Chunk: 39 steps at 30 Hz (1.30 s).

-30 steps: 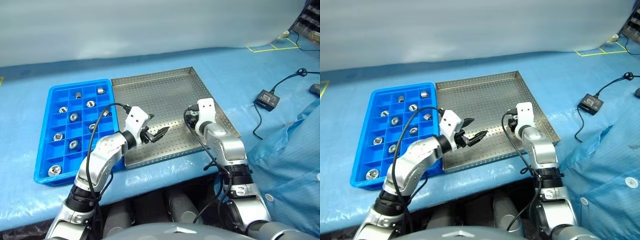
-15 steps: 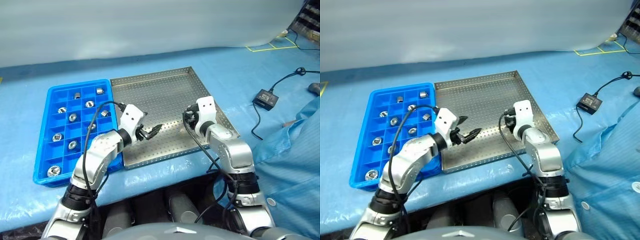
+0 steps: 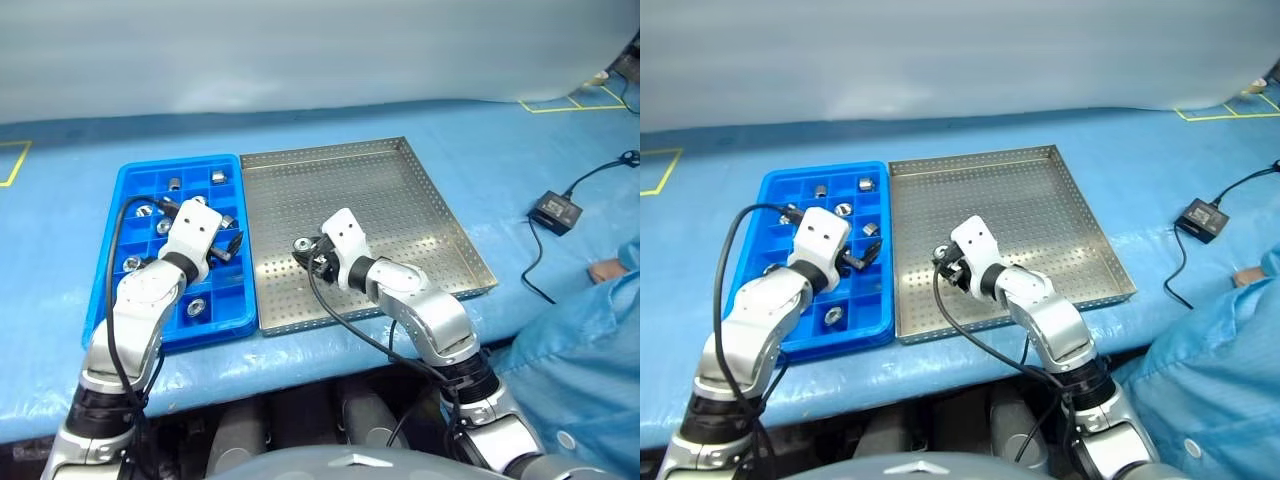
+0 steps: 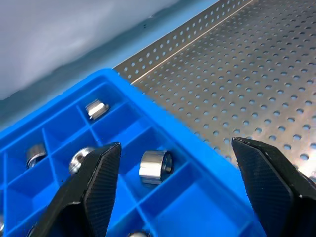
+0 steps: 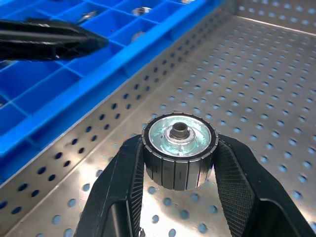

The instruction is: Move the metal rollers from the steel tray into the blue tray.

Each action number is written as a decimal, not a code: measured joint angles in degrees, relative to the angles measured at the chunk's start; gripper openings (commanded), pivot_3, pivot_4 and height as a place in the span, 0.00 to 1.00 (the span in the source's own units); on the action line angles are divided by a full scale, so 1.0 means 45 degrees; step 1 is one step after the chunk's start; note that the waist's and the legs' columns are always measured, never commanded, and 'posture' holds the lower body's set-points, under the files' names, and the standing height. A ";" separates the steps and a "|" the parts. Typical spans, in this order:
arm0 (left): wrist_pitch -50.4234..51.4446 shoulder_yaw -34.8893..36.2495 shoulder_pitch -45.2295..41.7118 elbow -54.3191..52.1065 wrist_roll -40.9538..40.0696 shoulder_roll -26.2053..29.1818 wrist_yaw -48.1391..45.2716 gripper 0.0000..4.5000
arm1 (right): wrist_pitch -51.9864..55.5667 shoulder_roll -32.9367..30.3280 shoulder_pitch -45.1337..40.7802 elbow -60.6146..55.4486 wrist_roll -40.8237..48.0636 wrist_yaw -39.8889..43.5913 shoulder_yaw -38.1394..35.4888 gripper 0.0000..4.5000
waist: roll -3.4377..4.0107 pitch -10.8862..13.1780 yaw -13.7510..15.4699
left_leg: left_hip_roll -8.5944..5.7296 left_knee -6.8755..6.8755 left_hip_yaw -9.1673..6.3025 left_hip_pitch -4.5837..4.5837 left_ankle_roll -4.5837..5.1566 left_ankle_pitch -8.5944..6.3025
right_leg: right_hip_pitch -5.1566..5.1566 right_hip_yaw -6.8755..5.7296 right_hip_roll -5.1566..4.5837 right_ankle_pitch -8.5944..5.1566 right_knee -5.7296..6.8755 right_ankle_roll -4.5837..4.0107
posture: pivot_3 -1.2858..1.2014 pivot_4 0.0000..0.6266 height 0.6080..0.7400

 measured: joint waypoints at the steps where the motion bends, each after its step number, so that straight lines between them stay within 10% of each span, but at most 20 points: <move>1: 0.0119 0.0113 0.0221 -0.0115 0.0013 -0.0018 0.0060 0.87 | -0.0122 0.0026 -0.0249 0.0043 -0.0036 0.0170 0.0187 0.38 | -0.0003 0.0002 0.0107 | 0.0010 0.0001 0.0004 0.0002 -0.0003 0.0002 | -0.0003 -0.0009 0.0001 -0.0001 0.0001 -0.0003 | 0.52 0.24 1.00; 15: 0.0282 0.1752 0.1938 -0.2041 -0.1178 -0.0345 -0.0592 0.87 | -0.1815 0.1016 -0.1836 0.2229 -0.0393 0.1912 0.1560 0.38 | -0.0014 0.0000 0.1210 | 0.0012 0.0003 -0.0005 0.0004 -0.0022 0.0010 | 0.0008 -0.0060 -0.0027 0.0004 -0.0008 -0.0047 | 0.55 0.24 1.00; 21: 0.0278 0.1627 0.1991 -0.2153 -0.1245 -0.0513 -0.0562 0.87 | -0.2319 0.1348 -0.2093 0.3446 -0.0499 0.1996 0.1335 0.81 | -0.0014 -0.0001 0.1219 | 0.0015 0.0005 -0.0007 0.0010 -0.0030 0.0015 | 0.0016 -0.0066 -0.0021 0.0008 -0.0009 -0.0057 | 0.55 0.24 1.00; 26: 0.0310 0.1434 0.1730 -0.2149 -0.1300 -0.0676 -0.0573 0.87 | -0.2973 0.1441 -0.1977 0.3437 -0.0746 0.1602 0.1020 0.81 | -0.0013 -0.0001 0.1213 | 0.0016 0.0001 -0.0008 0.0005 -0.0030 0.0015 | 0.0011 -0.0067 -0.0018 0.0008 -0.0007 -0.0057 | 0.54 0.24 1.00; 39: -0.1115 -0.0703 -0.0539 0.0379 -0.1622 -0.1736 -0.1516 0.87 | -0.2116 -0.2413 0.1284 0.0000 0.0508 0.1790 -0.3494 0.81 | -0.0012 -0.0001 0.0956 | 0.0009 0.0026 0.0017 0.0010 -0.0019 0.0010 | 0.0017 -0.0042 0.0010 0.0009 -0.0009 -0.0054 | 0.48 0.24 1.00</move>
